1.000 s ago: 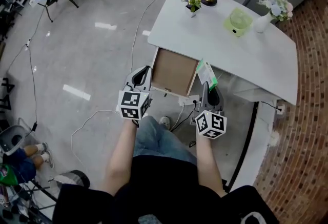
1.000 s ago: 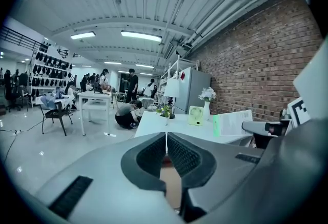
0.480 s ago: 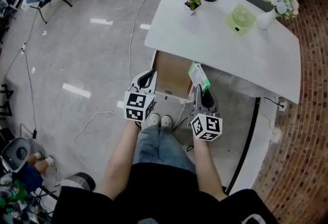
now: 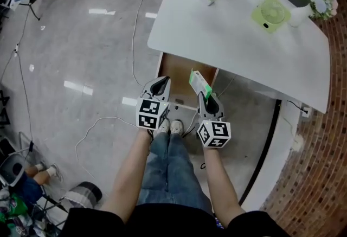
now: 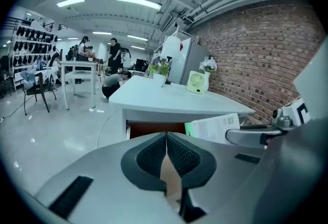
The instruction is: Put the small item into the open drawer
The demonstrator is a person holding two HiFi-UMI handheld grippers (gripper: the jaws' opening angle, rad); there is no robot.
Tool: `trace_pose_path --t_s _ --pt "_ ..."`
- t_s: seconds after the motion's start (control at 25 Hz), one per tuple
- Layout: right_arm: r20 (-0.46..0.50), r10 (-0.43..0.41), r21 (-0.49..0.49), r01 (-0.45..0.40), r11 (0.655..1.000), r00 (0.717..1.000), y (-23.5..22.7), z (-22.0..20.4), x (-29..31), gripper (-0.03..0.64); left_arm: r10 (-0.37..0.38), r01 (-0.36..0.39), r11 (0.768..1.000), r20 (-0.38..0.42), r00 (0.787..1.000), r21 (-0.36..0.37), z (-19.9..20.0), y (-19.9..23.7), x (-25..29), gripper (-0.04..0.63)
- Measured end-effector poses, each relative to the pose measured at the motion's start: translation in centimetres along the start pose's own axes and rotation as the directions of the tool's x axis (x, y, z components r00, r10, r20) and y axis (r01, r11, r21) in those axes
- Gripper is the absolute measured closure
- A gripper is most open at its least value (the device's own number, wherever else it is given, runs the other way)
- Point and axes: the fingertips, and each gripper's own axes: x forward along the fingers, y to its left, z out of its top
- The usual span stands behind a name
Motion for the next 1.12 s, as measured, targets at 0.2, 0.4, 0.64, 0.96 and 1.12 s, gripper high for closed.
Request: trace_pose_path --t_s 0.2,0.4,0.64,0.96,1.12 --pt "-0.068 0.025 -0.008 -0.026 1.000 0.997 -0.9 -4.4 5.2 0.534 -0.017 0.017 1.000 -0.036 0.999 -0.019 -4.3 1.2 4.1 0.569" --pt "-0.147 0.045 0.015 -0.043 0.999 0.988 -1.7 -7.9 9.7 0.534 -0.009 0.007 0.999 -0.051 0.999 -0.043 -7.0 2.5 7.1 0.571" --pt "-0.262 0.072 -0.006 -0.076 0.997 0.962 -2.2 -11.7 13.9 0.534 0.003 -0.006 0.998 -0.049 0.999 -0.065 -8.7 3.5 8.9 0.569" --pt "-0.424 0.058 -0.045 -0.085 0.995 0.904 -2.8 -16.1 16.6 0.532 0.003 -0.008 0.997 -0.060 0.998 -0.072 -10.1 3.9 9.0 0.571" --pt "-0.479 0.043 -0.079 -0.092 0.993 0.877 -3.0 -17.5 17.3 0.528 -0.001 -0.004 0.997 -0.068 0.998 -0.071 -10.5 3.8 8.8 0.571"
